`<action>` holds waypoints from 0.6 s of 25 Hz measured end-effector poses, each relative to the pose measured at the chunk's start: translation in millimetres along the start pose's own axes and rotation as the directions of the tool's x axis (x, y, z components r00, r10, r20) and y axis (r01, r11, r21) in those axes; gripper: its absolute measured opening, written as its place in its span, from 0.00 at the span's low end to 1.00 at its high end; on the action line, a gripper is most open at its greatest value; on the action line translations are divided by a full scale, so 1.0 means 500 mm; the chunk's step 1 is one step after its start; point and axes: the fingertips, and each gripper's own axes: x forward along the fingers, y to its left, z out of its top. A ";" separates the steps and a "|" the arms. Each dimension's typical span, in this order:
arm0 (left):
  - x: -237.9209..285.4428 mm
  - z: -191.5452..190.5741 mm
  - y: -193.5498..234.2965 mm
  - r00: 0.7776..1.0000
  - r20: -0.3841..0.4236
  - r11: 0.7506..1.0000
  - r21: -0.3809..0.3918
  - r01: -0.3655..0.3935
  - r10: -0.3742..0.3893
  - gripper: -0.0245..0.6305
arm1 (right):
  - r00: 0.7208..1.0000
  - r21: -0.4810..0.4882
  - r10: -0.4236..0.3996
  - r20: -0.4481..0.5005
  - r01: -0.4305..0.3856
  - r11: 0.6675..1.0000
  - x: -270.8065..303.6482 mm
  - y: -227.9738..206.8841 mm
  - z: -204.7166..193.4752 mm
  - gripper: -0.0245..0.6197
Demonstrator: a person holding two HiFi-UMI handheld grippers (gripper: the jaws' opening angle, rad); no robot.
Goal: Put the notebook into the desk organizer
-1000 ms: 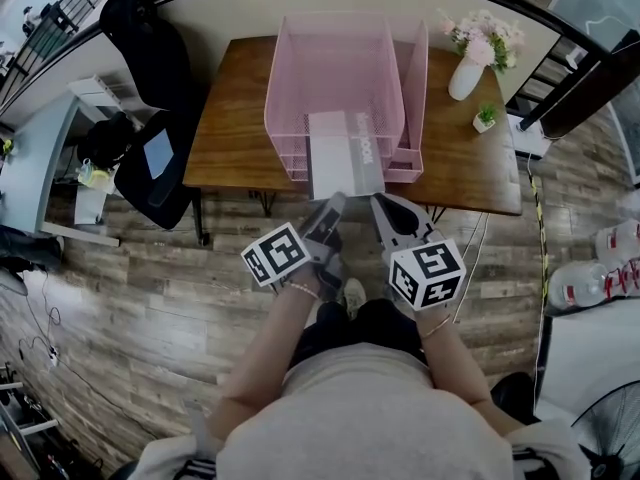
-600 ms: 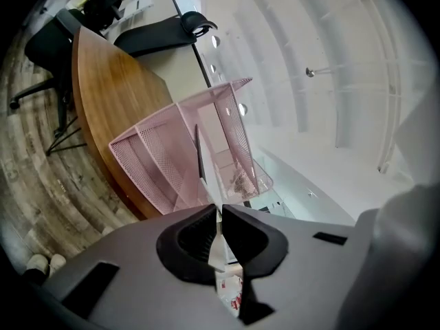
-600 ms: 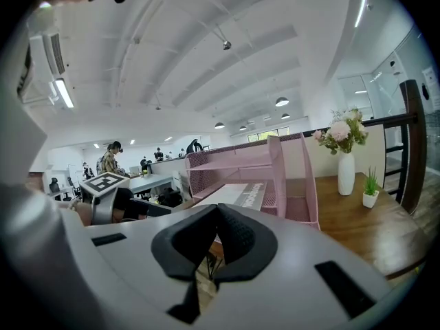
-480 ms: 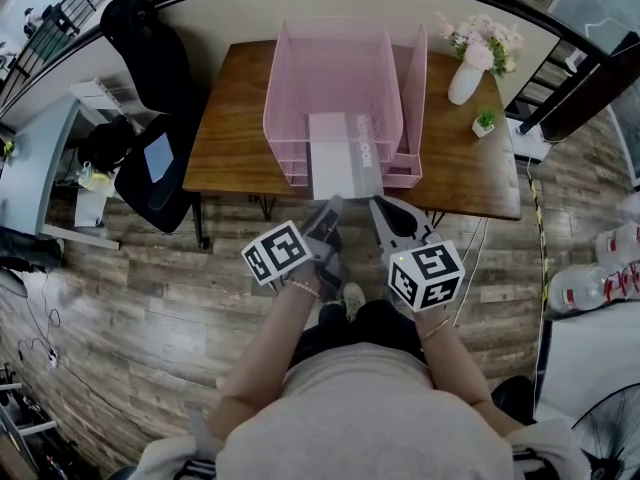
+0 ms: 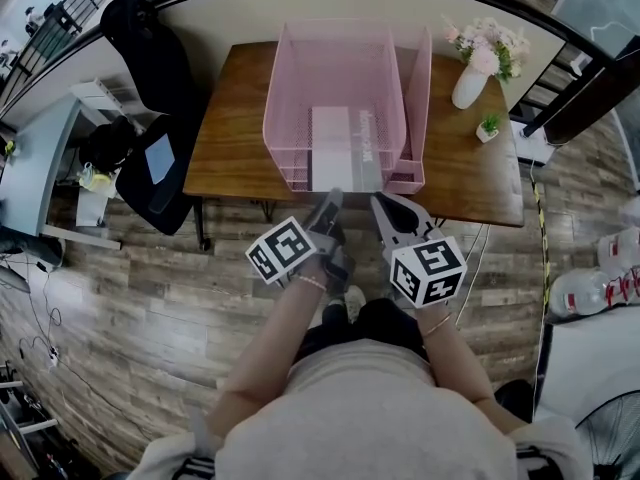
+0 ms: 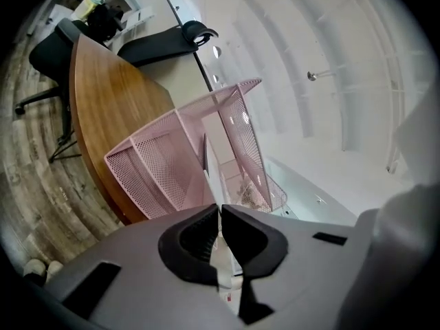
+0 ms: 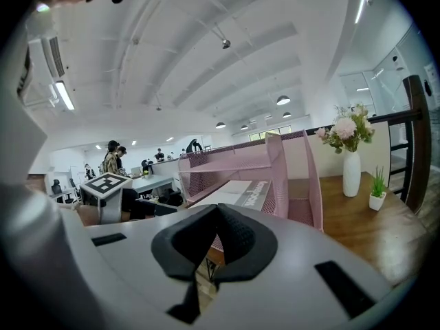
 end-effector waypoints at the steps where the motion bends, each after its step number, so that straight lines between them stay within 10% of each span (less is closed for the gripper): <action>1: 0.004 0.003 0.000 1.000 0.005 1.000 -0.002 0.000 0.000 0.07 | 1.000 0.003 0.003 0.000 -0.003 1.000 0.003 -0.002 0.002 0.06; 15: 0.043 0.046 0.020 0.999 0.044 0.998 -0.061 -0.003 0.006 0.08 | 0.999 0.015 0.039 0.024 -0.039 0.999 0.044 -0.016 0.024 0.06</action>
